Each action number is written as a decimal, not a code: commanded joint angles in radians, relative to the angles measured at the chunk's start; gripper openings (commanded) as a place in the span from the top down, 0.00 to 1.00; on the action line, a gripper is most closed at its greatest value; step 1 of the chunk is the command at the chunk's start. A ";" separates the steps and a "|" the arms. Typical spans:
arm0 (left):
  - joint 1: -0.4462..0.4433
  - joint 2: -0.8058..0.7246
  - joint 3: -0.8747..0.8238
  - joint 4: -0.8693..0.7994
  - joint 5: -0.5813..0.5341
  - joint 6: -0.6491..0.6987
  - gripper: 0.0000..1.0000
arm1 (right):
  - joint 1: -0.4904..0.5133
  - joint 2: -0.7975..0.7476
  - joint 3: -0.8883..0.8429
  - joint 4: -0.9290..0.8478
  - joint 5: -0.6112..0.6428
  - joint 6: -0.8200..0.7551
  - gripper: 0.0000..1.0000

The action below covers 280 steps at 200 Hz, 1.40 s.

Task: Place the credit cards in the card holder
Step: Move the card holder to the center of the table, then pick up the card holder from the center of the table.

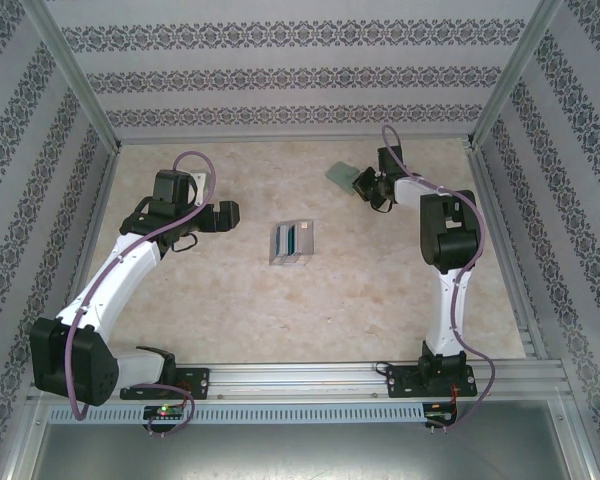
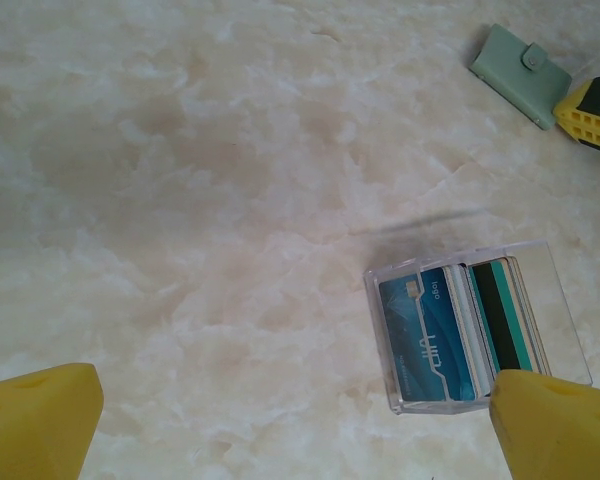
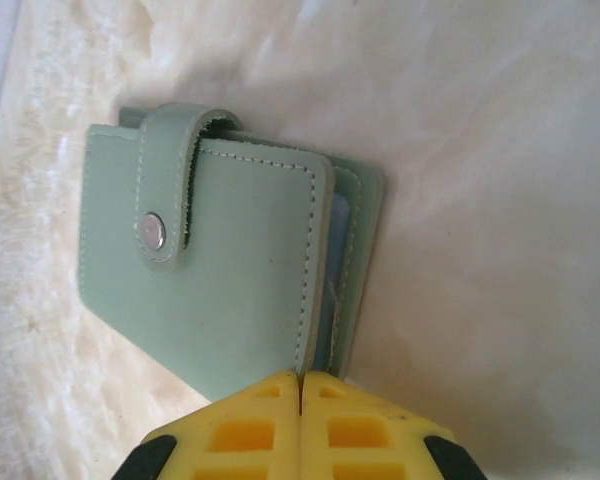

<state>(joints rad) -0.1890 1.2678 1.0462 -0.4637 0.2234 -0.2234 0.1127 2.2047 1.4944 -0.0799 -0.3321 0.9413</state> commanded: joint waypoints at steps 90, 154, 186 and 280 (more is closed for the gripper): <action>-0.020 0.000 0.004 -0.003 0.021 -0.008 0.00 | 0.074 -0.414 -0.478 0.219 0.044 0.184 1.00; -0.023 0.032 -0.002 0.029 0.129 -0.061 0.00 | 0.377 -0.680 -0.719 -0.076 0.325 0.229 0.92; -0.026 0.042 0.010 0.020 0.145 -0.055 0.00 | 0.472 -0.764 -0.738 -0.280 0.360 0.178 0.64; -0.038 0.029 -0.018 0.058 0.186 -0.111 0.00 | 0.209 -0.530 -0.534 -0.331 -0.071 -0.508 0.56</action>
<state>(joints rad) -0.2047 1.3121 1.0416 -0.4564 0.3637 -0.2726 0.3378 1.5764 0.9394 -0.3988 -0.1947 0.6102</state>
